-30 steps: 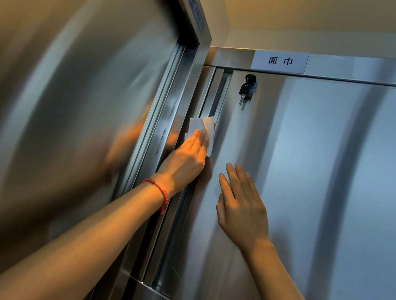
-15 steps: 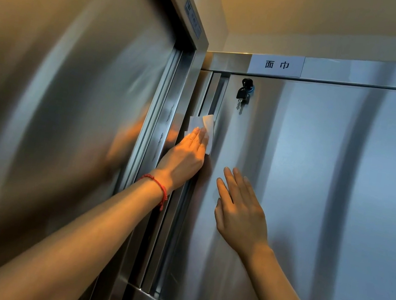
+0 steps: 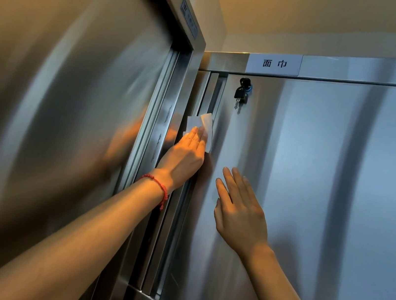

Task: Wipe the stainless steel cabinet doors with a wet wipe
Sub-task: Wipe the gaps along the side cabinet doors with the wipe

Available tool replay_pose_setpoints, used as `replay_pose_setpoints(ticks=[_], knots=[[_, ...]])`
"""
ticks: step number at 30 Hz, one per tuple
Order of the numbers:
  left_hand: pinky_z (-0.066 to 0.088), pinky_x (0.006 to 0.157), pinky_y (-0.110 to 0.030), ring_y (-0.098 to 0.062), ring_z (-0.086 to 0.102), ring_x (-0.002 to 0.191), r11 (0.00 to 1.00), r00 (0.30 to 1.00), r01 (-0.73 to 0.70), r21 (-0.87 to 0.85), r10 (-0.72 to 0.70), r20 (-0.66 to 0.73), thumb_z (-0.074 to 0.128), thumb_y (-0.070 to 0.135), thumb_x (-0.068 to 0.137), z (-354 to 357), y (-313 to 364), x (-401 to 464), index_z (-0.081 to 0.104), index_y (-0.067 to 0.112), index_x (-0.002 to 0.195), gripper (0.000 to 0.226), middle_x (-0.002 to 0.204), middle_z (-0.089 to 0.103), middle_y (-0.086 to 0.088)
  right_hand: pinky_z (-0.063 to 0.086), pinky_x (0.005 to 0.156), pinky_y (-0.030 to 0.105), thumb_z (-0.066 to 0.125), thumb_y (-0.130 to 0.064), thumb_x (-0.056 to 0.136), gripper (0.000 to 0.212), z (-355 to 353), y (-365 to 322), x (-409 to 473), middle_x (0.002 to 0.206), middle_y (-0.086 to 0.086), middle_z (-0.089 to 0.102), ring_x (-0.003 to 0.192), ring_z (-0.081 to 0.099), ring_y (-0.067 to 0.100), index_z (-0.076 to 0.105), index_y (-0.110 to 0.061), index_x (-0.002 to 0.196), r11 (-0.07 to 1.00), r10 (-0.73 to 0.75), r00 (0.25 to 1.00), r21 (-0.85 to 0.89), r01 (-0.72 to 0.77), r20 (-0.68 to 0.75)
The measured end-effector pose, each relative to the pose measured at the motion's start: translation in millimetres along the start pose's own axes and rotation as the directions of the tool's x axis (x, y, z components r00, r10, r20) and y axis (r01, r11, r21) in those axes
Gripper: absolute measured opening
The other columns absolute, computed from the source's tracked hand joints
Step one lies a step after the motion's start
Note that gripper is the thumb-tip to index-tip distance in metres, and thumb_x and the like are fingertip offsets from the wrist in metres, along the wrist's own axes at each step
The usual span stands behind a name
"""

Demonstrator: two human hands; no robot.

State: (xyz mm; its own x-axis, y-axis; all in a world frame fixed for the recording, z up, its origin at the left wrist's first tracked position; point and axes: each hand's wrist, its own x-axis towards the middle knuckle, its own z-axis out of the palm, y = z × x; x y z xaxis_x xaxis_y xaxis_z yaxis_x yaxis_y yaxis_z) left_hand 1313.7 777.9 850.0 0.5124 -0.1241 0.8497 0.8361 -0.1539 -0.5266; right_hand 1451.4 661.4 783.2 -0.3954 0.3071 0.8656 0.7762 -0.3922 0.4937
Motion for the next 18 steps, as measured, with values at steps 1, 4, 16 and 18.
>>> replay_pose_setpoints(ticks=[1,4,16,18], knots=[[0.018,0.116,-0.041,-0.036,0.018,0.141,1.0,1.0,0.005,-0.007,-0.005,0.027,0.022,0.002,0.099,-1,-1,2,0.007,-0.015,0.142,0.049,0.15,0.02,-0.03,0.03,0.109,0.046,0.039,-0.025,0.088,0.047,0,0,0,0.135,0.017,0.054,0.129,0.047,0.033,0.062,-0.004,0.123,1.0,-0.002,1.0,-0.003,0.002,0.0],[0.019,0.116,-0.04,-0.036,0.019,0.141,1.0,1.0,0.023,-0.003,-0.023,0.019,0.025,0.003,0.099,0,-1,2,0.007,-0.015,0.141,0.049,0.149,0.022,-0.03,0.03,0.109,0.046,0.039,-0.025,0.088,0.047,0,0,0,0.135,0.017,0.054,0.129,0.047,0.033,0.062,-0.004,0.124,1.0,0.0,1.0,0.001,0.0,0.001],[0.021,0.116,-0.039,-0.033,0.027,0.139,0.996,1.0,-0.01,0.093,0.01,-0.006,0.029,0.007,0.098,4,-3,2,0.024,-0.009,0.143,0.047,0.147,0.032,-0.025,0.029,0.11,0.045,0.046,-0.022,0.086,0.045,1,1,-1,0.136,0.017,0.053,0.13,0.045,0.033,0.062,-0.003,0.124,1.0,-0.009,1.0,0.005,0.009,-0.019],[0.022,0.115,-0.039,-0.034,0.028,0.139,0.993,0.999,-0.032,0.113,0.033,-0.014,0.026,0.006,0.098,6,-2,0,0.022,-0.01,0.143,0.048,0.147,0.031,-0.026,0.031,0.109,0.045,0.042,-0.023,0.087,0.046,1,1,-1,0.136,0.017,0.053,0.13,0.046,0.033,0.062,-0.003,0.124,1.0,-0.006,1.0,0.01,0.006,-0.015]])
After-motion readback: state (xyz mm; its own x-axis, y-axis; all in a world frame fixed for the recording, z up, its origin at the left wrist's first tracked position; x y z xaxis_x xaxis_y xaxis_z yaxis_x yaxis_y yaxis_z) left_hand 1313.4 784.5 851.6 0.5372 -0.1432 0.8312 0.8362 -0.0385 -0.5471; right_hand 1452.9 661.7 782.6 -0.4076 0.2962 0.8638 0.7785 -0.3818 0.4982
